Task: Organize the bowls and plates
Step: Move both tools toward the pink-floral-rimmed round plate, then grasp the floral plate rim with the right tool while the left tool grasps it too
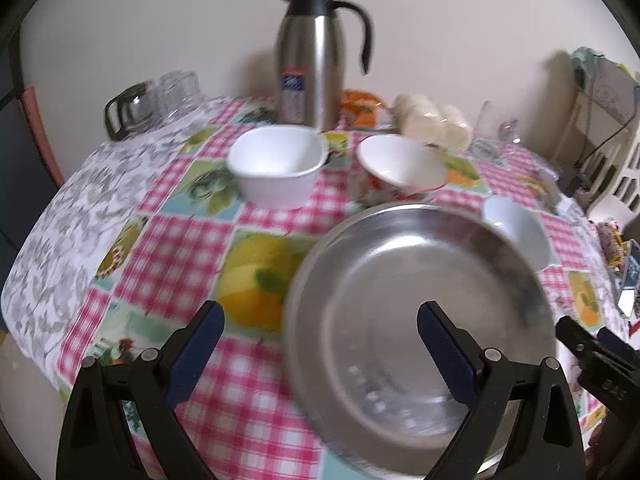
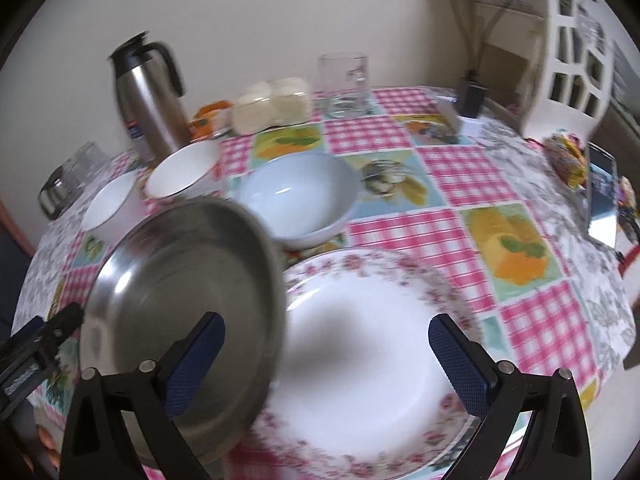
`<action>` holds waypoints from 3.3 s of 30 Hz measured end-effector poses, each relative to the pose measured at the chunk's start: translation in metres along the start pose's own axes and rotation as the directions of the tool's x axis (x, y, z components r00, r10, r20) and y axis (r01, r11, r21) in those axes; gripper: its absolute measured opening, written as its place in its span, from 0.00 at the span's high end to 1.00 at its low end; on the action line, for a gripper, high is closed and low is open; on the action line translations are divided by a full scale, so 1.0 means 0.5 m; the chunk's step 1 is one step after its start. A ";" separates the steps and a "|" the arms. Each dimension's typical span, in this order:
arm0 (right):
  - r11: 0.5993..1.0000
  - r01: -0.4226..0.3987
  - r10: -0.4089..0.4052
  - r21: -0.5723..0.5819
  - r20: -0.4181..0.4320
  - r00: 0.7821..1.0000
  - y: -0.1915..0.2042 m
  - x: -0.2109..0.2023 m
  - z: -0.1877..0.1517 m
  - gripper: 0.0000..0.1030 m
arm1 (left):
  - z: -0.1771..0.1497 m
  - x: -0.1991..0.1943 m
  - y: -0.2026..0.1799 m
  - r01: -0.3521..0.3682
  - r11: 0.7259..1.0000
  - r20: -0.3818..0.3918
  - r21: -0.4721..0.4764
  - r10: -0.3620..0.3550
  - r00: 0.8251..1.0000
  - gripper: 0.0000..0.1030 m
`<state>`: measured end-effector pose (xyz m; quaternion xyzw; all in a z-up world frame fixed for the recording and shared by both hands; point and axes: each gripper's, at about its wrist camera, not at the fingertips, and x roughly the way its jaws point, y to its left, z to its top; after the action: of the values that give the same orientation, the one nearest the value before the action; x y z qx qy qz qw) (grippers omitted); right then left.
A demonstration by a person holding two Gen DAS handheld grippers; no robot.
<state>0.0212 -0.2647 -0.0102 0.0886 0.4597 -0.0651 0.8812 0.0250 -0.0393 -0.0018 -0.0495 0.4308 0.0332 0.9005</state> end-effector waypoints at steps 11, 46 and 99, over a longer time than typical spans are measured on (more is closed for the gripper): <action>0.976 0.069 -0.058 0.204 -0.056 0.997 -0.144 0.022 0.009 0.00 | 0.028 -0.029 -0.146 0.160 0.977 0.093 0.144 -0.175 0.980 0.00; 0.953 0.136 -0.090 0.272 -0.175 0.981 -0.259 0.111 -0.027 0.28 | 0.009 0.058 -0.280 0.251 0.956 -0.132 0.152 -0.232 0.964 0.00; 0.810 0.159 -0.126 0.565 -0.098 0.987 -0.472 0.073 -0.037 0.64 | -0.065 0.129 -0.528 0.415 0.875 -0.392 0.250 -0.301 0.870 0.48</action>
<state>-0.0192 -0.4921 -0.0734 0.3155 0.4489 -0.2630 0.7936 0.0676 -0.3040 -0.0563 0.0151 0.5622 -0.2175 0.7977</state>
